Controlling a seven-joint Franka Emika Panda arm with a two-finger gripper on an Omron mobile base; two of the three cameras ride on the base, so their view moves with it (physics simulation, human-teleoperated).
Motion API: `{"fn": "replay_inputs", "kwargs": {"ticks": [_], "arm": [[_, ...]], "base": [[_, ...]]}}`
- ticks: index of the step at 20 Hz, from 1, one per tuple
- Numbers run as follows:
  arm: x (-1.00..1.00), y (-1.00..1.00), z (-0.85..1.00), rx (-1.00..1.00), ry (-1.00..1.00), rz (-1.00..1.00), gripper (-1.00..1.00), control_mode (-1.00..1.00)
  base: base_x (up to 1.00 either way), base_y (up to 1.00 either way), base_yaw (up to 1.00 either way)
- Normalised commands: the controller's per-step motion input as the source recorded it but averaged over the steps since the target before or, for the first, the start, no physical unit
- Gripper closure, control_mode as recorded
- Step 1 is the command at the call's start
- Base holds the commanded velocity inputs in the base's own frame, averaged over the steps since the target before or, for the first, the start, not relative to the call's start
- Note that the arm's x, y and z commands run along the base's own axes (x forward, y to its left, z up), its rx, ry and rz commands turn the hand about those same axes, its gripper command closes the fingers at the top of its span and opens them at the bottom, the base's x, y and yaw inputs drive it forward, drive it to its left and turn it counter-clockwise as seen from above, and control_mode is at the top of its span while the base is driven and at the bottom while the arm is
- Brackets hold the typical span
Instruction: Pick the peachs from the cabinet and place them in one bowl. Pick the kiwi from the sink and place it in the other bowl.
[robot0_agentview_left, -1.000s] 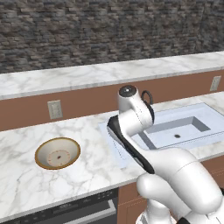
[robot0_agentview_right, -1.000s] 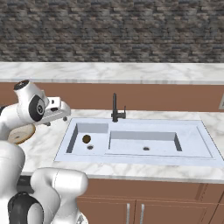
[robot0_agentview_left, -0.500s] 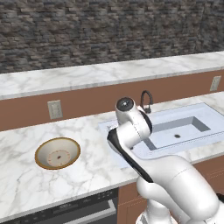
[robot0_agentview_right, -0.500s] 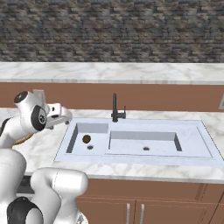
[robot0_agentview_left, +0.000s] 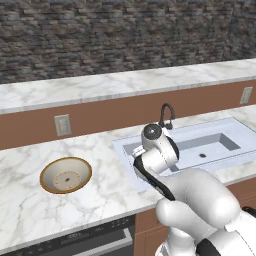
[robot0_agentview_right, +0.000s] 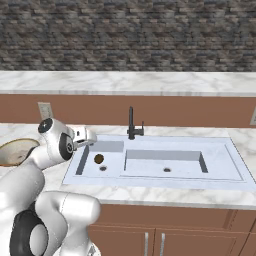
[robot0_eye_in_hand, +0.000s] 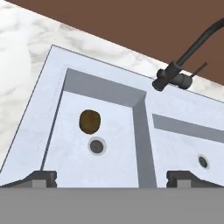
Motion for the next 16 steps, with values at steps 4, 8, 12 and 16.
{"fn": "replay_inputs", "kwargs": {"ticks": [4, 8, 12, 16], "arm": [[0.52, -0.09, -0.19, 0.04, 0.03, 0.0, -1.0, -1.0], [0.28, -0.02, -0.13, 0.03, 0.01, 0.0, -1.0, -1.0], [0.08, 0.0, -0.11, 0.0, 0.0, 0.0, -1.0, -1.0], [0.16, 0.0, -0.23, 0.0, 0.0, 0.0, -1.0, -1.0]], "base": [[0.0, 0.0, 0.0], [0.0, 0.0, 0.0], [0.0, 0.0, 0.0], [0.0, 0.0, 0.0]]}}
